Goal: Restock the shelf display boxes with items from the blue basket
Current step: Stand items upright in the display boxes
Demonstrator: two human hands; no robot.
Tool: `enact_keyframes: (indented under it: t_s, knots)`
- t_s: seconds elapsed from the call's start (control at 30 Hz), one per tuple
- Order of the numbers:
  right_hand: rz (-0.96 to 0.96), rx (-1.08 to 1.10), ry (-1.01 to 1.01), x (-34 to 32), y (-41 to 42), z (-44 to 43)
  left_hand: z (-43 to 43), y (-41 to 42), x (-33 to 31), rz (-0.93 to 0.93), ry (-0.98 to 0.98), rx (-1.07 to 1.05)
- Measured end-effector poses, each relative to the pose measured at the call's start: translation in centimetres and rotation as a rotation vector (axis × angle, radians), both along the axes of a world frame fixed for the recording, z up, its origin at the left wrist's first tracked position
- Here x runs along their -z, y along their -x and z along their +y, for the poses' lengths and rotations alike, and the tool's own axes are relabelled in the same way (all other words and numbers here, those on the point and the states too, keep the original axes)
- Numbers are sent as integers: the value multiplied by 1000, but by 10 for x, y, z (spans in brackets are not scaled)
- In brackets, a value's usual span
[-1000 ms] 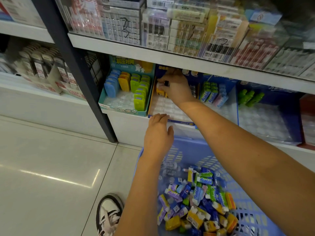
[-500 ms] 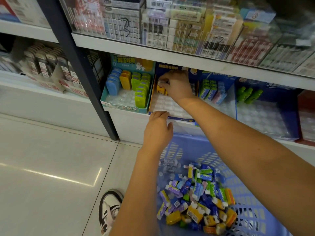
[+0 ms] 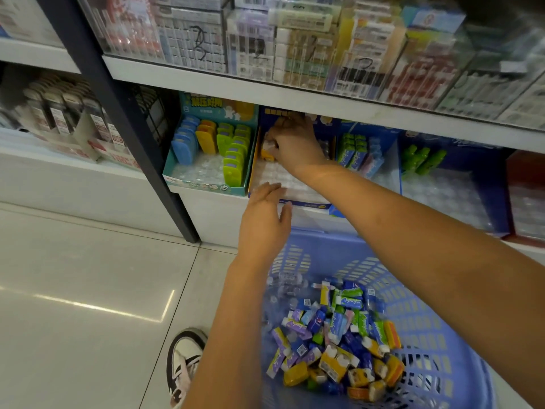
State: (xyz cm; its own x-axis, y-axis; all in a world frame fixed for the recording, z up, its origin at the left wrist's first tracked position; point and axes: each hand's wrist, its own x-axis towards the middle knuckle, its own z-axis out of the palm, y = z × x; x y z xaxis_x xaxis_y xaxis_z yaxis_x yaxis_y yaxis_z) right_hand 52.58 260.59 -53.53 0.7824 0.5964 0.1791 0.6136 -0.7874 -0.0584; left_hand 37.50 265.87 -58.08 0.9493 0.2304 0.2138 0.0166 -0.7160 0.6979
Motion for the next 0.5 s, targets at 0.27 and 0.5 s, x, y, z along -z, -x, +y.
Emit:
enact_keyframes:
  t_s: [0.27,0.5]
  knots:
    - [596,201,-112,59,121,-143,-48,28,51,600,8,201]
    - [1115,224,430,166,208,-233,-134,84,136,1078,-143,685]
